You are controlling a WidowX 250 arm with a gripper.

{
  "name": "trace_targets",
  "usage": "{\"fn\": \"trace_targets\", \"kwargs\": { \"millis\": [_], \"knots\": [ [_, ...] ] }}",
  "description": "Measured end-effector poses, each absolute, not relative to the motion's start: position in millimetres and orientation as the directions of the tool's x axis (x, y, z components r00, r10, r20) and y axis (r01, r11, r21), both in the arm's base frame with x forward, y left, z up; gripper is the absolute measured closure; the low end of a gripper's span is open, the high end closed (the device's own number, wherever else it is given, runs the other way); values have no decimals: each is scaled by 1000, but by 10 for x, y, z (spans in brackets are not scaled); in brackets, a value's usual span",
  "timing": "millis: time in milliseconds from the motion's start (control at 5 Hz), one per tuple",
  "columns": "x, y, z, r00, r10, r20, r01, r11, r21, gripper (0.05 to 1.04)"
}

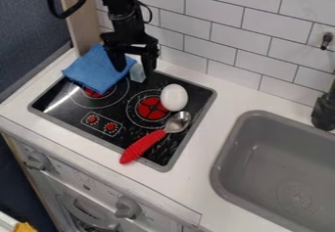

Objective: Take the red spoon and placed it on the stove

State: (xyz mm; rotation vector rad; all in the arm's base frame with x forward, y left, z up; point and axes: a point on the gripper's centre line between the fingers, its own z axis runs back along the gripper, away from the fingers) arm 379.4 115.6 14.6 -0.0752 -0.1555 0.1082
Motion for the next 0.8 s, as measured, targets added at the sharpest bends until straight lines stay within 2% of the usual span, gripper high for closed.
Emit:
{"fn": "trace_targets", "kwargs": {
  "millis": [400,600,800],
  "knots": [
    [3449,964,311,981,55,184,-37,994,-102,83],
    [3225,726,226,991,-42,124,50,997,-66,82],
    [3029,486,70,987,-149,59,153,985,-77,83]
  ]
}}
